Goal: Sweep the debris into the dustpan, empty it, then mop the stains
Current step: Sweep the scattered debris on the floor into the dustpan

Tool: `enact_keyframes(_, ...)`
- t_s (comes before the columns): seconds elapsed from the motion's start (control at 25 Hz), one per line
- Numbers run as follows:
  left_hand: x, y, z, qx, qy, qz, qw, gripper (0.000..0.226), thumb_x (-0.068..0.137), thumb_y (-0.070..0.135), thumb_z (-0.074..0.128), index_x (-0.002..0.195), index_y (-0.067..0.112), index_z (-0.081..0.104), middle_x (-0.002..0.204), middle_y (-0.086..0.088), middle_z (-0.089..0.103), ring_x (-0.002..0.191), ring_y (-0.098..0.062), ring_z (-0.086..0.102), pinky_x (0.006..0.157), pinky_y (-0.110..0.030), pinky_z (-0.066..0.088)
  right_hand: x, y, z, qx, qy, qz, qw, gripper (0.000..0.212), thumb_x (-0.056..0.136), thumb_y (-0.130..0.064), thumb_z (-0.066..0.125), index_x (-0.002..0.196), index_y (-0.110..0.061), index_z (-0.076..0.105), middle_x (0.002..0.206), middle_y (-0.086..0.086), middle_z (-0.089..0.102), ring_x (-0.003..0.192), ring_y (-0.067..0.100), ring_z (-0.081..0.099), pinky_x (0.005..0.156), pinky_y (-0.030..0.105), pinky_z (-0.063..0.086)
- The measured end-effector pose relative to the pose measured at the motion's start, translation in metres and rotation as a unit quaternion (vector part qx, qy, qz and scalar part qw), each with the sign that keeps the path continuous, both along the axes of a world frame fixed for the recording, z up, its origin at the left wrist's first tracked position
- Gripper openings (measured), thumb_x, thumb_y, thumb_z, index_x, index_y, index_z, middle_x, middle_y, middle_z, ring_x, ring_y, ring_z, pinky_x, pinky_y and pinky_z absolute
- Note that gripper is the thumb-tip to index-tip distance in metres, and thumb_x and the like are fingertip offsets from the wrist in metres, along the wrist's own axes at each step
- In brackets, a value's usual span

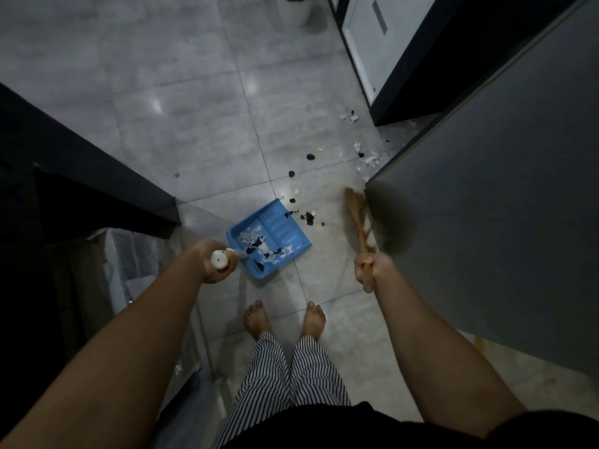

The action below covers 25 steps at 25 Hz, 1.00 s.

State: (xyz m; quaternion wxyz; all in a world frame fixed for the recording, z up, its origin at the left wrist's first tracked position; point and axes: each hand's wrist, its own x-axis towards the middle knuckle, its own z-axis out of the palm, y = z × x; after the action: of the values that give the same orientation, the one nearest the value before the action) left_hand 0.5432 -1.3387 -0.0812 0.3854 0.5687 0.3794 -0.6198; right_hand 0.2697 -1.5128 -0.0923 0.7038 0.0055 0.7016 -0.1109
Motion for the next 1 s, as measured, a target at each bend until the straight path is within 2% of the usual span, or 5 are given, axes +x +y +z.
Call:
enact_keyframes(0.12, -0.001, -0.001, -0.002, 0.009, -0.006, -0.005, 1.000, 0.021, 0.098, 0.013, 0.037, 0.090, -0.004, 0.045, 0.074, -0.010, 0.041, 0.056, -0.013, 0.041, 0.029, -0.016, 0.042, -0.008, 0.027, 0.004, 0.066, -0.042, 0.068, 0.995, 0.037, 0.105, -0.019, 0.021, 0.071, -0.012, 0.034, 0.033, 0.001, 0.035, 0.016, 0.008, 0.028, 0.020, 0.013, 0.021)
enact_keyframes(0.32, 0.001, 0.004, -0.002, -0.002, -0.013, -0.002, 1.000, 0.016, 0.099, 0.013, 0.037, 0.094, -0.001, 0.042, 0.077, -0.010, 0.042, 0.058, -0.009, 0.041, 0.032, -0.015, 0.043, -0.029, 0.056, 0.041, 0.130, -0.091, 0.140, 0.977, 0.038, 0.107, -0.026, 0.026, 0.079, -0.007, 0.043, 0.038, -0.001, 0.038, 0.019, 0.007, 0.031, 0.021, 0.012, 0.023)
enact_keyframes(0.64, 0.030, 0.034, 0.005, -0.042, 0.012, 0.031, 0.999, 0.024, 0.100, 0.016, 0.034, 0.094, -0.005, 0.045, 0.073, -0.008, 0.042, 0.027, -0.014, 0.046, 0.031, -0.014, 0.042, -0.027, 0.014, 0.064, 0.072, -0.079, 0.070, 0.992, 0.040, 0.108, -0.025, 0.021, 0.075, -0.010, 0.037, 0.035, 0.000, 0.036, 0.017, 0.007, 0.030, 0.019, 0.014, 0.022)
enact_keyframes(0.84, 0.058, 0.053, 0.010, -0.049, 0.022, 0.037, 0.998, 0.031, 0.100, 0.017, 0.032, 0.090, -0.008, 0.046, 0.048, -0.015, 0.050, 0.025, -0.013, 0.046, 0.029, -0.013, 0.040, 0.033, -0.017, 0.027, 0.021, -0.092, 0.030, 0.995, 0.038, 0.107, -0.021, 0.017, 0.074, -0.012, 0.033, 0.035, 0.001, 0.036, 0.016, 0.007, 0.028, 0.021, 0.012, 0.022)
enact_keyframes(1.0, 0.077, 0.050, -0.001, -0.025, 0.013, 0.031, 0.999, 0.032, 0.100, 0.018, 0.032, 0.089, -0.009, 0.045, 0.048, -0.016, 0.049, 0.024, -0.013, 0.045, 0.027, -0.014, 0.039, 0.084, -0.017, -0.007, 0.007, -0.061, 0.082, 0.995, 0.034, 0.105, -0.020, 0.021, 0.074, -0.013, 0.034, 0.060, -0.003, 0.034, 0.016, 0.007, 0.028, 0.020, 0.013, 0.022)
